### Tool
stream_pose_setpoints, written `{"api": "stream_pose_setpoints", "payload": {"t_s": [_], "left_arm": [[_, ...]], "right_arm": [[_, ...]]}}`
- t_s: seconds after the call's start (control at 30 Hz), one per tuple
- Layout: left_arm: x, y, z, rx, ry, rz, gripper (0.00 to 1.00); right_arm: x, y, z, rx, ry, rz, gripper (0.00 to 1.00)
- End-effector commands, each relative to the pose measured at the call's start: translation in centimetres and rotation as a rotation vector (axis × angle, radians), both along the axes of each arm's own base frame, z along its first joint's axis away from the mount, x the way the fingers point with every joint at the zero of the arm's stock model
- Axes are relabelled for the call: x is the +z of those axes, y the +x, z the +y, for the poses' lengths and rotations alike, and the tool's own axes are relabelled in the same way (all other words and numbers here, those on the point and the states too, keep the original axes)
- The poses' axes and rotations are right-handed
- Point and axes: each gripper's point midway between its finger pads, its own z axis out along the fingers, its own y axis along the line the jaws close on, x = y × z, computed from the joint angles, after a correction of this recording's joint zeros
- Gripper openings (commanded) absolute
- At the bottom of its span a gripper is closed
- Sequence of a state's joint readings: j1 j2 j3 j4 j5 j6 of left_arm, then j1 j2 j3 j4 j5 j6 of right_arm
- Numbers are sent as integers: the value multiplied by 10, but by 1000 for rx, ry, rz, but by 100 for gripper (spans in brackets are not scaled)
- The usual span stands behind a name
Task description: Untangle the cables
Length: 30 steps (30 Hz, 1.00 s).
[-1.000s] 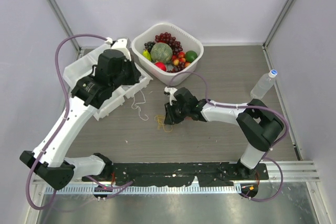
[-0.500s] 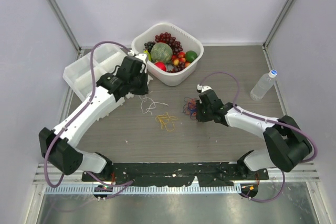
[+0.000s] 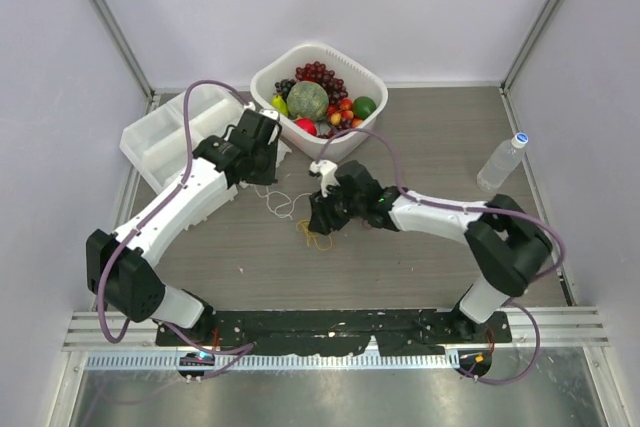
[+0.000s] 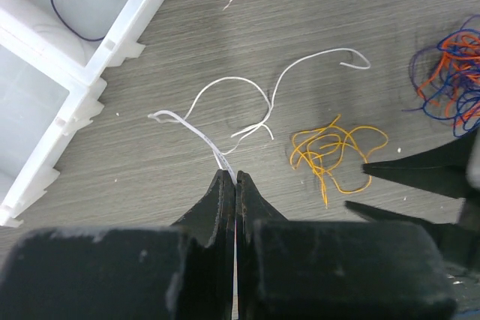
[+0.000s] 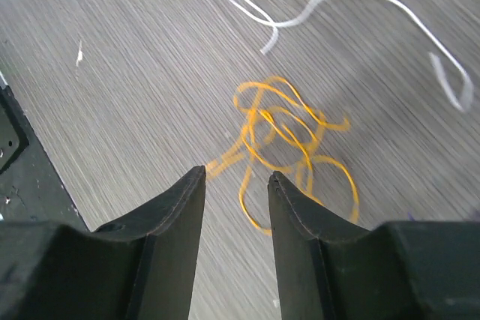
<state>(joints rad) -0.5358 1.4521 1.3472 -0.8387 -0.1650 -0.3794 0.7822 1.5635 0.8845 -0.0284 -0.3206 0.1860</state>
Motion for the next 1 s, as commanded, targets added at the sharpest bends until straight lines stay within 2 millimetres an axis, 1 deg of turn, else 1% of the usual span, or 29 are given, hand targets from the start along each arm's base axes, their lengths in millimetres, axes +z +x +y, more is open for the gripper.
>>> {"api": "stream_pose_setpoints", "payload": {"t_s": [0.0, 0.03, 0.07, 0.1, 0.13, 0.2, 0.23, 0.27, 0.3, 0.33, 0.43, 0.47, 0.5, 0.53, 0.57, 0.6, 0.63, 0.67, 0.7, 0.73, 0.8, 0.83, 0.87, 0.9, 0.93, 0.97], "left_arm": [[1, -1, 12, 17, -3, -21, 0], [-1, -3, 13, 17, -10, -17, 0], [-5, -4, 14, 16, -15, -7, 0], [-9, -6, 14, 12, -23, 3, 0], [-12, -7, 14, 8, -34, 10, 0], [-19, -8, 10, -9, -56, 23, 0], [-21, -9, 8, -18, -63, 24, 0], [-23, -9, 7, -26, -73, 27, 0], [-25, -9, 4, -37, -79, 31, 0], [-26, -8, 1, -52, -93, 32, 0], [-34, -9, -11, -92, -130, 66, 0], [-38, -8, -15, -102, -137, 80, 0], [-42, -8, -18, -109, -140, 100, 0], [-47, -7, -20, -114, -141, 121, 0], [-52, -7, -21, -116, -139, 143, 0], [-55, -5, -25, -123, -141, 156, 0], [-59, -5, -28, -132, -145, 172, 0], [-66, -3, -32, -143, -146, 191, 0], [-71, -2, -35, -158, -152, 205, 0], [-74, 0, -38, -167, -157, 216, 1], [-82, 3, -44, -176, -165, 235, 4], [-85, 5, -47, -186, -170, 241, 8], [-87, 7, -50, -190, -176, 245, 12], [-89, 9, -50, -189, -176, 250, 17], [-91, 9, -49, -181, -165, 256, 28], [-93, 10, -47, -171, -158, 256, 32]], "right_arm": [[14, 7, 52, 99, 91, -57, 45], [18, 13, 57, 89, 105, -75, 44], [8, 17, 59, 78, 91, -64, 44], [5, 26, 57, 36, 63, -73, 43], [-6, 31, 55, -1, 28, -58, 43], [-23, 51, 34, -130, -84, -90, 42], [-29, 53, 24, -165, -118, -99, 43], [-30, 59, 14, -209, -148, -118, 42], [-34, 60, 0, -245, -179, -131, 42], [-35, 63, -8, -273, -196, -143, 42], [-45, 57, -42, -337, -242, -134, 42], [-54, 55, -60, -377, -278, -125, 42], [-49, 56, -66, -401, -271, -136, 43], [-54, 56, -83, -445, -299, -137, 42], [-54, 52, -96, -468, -322, -128, 42], [-58, 51, -113, -508, -347, -119, 42], [-51, 52, -119, -533, -328, -124, 42], [-54, 48, -130, -548, -336, -107, 42], [-44, 48, -132, -562, -304, -115, 42], [-45, 44, -134, -552, -285, -101, 42], [-25, 41, -130, -544, -215, -125, 42], [-22, 38, -127, -534, -193, -121, 43], [-13, 39, -124, -533, -164, -134, 42], [-9, 39, -123, -530, -149, -139, 42], [-3, 40, -121, -532, -133, -147, 42], [0, 41, -122, -537, -130, -152, 42]]}}
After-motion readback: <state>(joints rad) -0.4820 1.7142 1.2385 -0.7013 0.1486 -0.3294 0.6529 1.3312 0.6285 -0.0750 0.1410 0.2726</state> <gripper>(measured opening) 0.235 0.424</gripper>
